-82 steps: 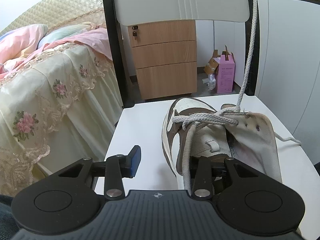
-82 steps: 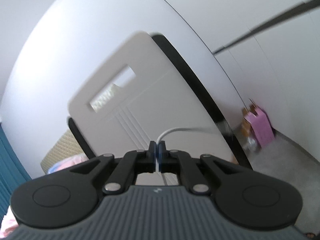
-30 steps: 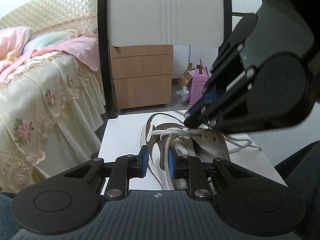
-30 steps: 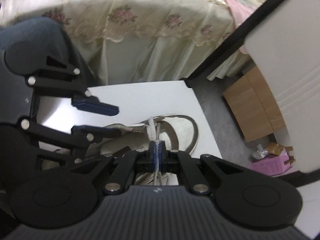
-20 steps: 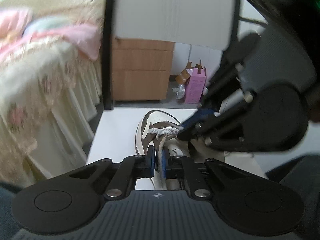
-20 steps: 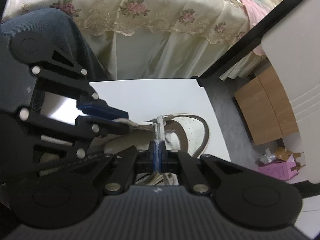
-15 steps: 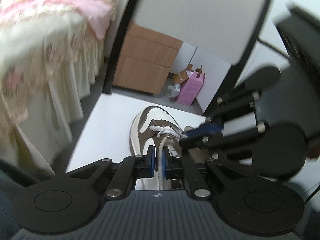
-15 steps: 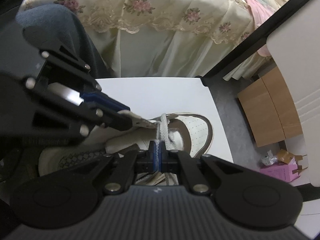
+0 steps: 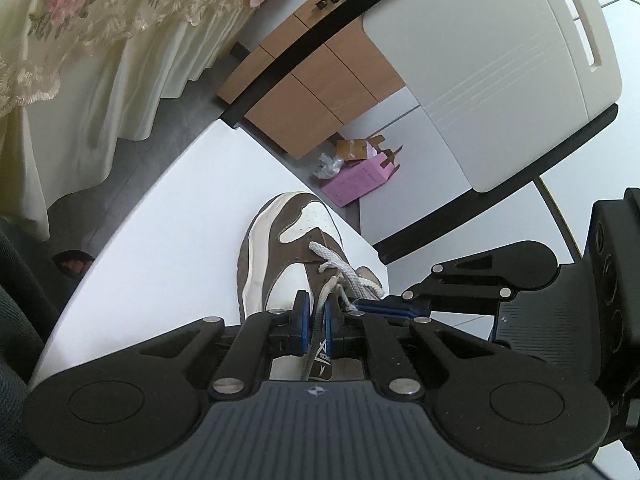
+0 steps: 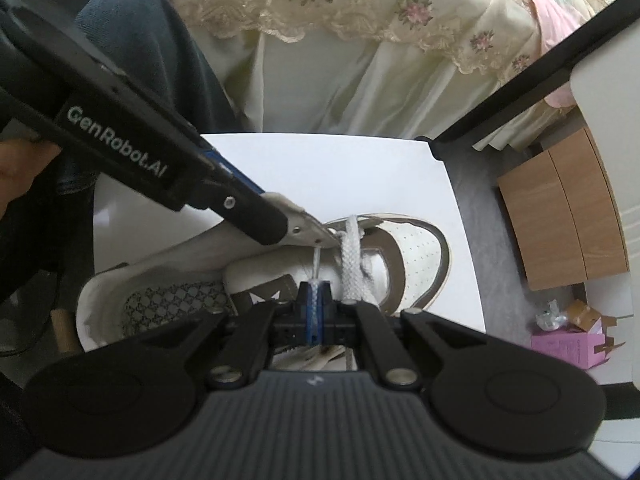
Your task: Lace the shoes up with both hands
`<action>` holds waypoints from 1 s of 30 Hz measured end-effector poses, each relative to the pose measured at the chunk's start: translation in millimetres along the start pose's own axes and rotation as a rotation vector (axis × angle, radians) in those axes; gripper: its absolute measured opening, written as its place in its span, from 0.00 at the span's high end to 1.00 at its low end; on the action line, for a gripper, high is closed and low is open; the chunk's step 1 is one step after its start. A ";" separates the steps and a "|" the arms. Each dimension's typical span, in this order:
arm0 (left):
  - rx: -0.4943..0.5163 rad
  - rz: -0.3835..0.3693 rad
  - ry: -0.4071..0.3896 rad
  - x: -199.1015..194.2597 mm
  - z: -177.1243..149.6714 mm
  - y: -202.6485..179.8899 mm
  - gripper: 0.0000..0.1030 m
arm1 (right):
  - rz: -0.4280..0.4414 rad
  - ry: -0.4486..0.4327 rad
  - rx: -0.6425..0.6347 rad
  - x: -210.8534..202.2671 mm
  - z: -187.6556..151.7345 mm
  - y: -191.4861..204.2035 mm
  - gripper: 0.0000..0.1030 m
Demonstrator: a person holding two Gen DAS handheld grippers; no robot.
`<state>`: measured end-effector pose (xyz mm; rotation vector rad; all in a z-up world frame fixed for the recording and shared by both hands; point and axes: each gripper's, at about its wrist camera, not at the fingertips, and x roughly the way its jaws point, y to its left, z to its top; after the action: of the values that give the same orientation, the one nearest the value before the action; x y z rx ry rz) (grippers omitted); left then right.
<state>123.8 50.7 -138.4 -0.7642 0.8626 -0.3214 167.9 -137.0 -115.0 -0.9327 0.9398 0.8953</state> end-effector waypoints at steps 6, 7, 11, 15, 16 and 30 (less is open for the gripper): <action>0.006 0.006 -0.001 0.7 -0.8 -0.6 0.92 | -0.004 0.008 -0.010 4.0 3.6 1.8 0.97; 0.007 0.007 -0.001 -0.1 -1.0 -0.1 0.92 | -0.007 0.013 -0.014 5.2 4.2 2.2 0.97; 0.004 0.007 0.000 2.4 -1.2 1.4 0.92 | -0.019 0.022 -0.009 7.6 7.2 0.6 0.97; 0.000 0.007 0.002 2.8 -0.9 1.4 0.92 | -0.026 0.028 -0.010 10.1 8.4 1.1 0.97; 0.001 0.008 0.002 2.5 -1.0 1.1 0.92 | -0.029 0.032 -0.012 11.1 8.9 1.7 0.97; 0.014 0.024 -0.006 3.6 -1.9 -2.7 0.92 | -0.001 -0.018 0.005 0.3 10.0 4.1 0.98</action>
<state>124.7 46.0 -139.2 -0.7410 0.8624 -0.3030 166.9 -126.3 -113.3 -0.9196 0.9253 0.8985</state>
